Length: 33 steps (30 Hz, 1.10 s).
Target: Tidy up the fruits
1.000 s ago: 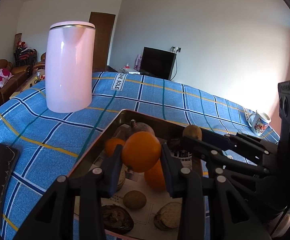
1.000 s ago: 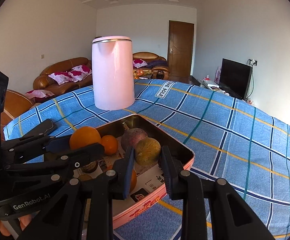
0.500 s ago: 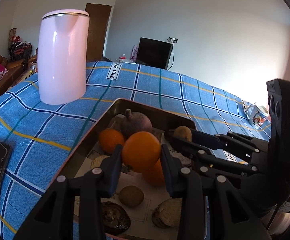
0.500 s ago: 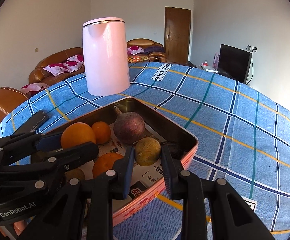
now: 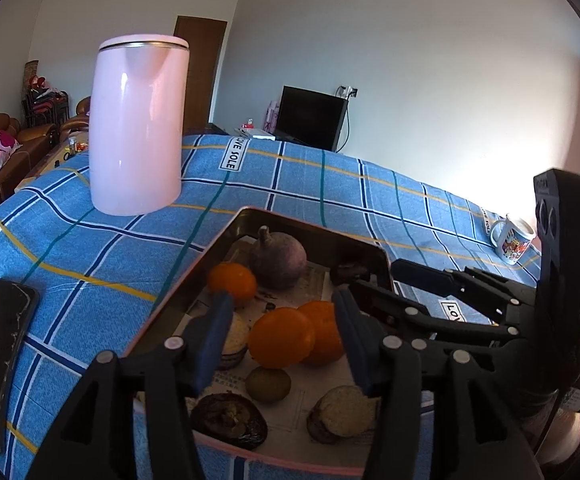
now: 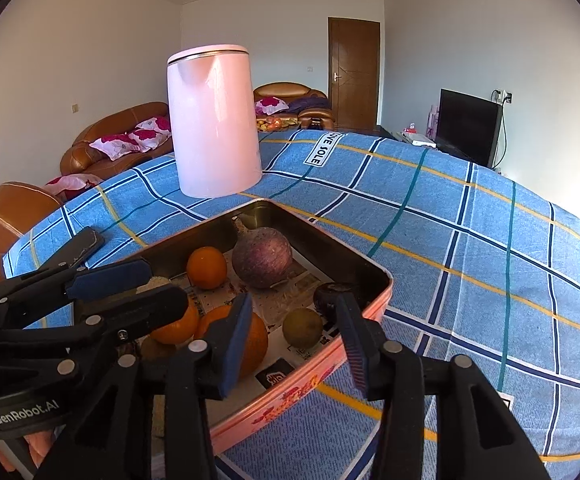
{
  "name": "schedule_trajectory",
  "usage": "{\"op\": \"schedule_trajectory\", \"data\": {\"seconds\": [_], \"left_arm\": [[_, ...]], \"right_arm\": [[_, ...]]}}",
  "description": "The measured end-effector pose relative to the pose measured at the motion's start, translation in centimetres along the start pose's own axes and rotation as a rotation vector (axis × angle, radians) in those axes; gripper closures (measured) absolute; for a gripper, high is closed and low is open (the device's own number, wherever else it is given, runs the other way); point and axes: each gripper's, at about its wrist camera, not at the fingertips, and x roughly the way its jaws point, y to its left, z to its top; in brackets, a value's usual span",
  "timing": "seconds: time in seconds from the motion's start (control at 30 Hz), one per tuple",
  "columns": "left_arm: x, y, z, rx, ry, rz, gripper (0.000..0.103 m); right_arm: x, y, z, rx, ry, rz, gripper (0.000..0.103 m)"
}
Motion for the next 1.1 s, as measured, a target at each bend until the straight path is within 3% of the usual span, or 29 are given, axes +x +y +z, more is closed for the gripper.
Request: {"op": "schedule_trajectory", "data": {"seconds": [0.1, 0.2, 0.33, 0.6, 0.77, 1.1], "left_arm": [[-1.4, -0.1, 0.0, 0.011, -0.037, -0.012, 0.035], [-2.7, -0.4, -0.2, 0.029, -0.073, -0.020, 0.033], [-4.2, -1.0, -0.6, 0.051, -0.114, -0.025, 0.017], [-5.0, -2.2, -1.1, 0.085, -0.130, -0.027, 0.017], [-5.6, -3.3, -1.4, 0.107, -0.146, -0.035, 0.010], [-6.0, -5.0, -1.6, 0.128, -0.146, -0.043, 0.004]], "right_arm": [[-1.1, -0.5, -0.3, 0.022, -0.025, -0.004, 0.038], [-2.6, -0.8, -0.9, 0.039, -0.039, 0.004, 0.038], [-5.2, -1.1, -1.8, 0.067, -0.086, 0.007, 0.033], [-9.7, -1.4, -3.5, 0.111, -0.173, 0.009, 0.030], [-11.8, -1.4, -4.5, 0.109, -0.216, -0.021, 0.029], [-14.1, -2.0, -5.3, 0.124, -0.250, -0.042, 0.026]]}}
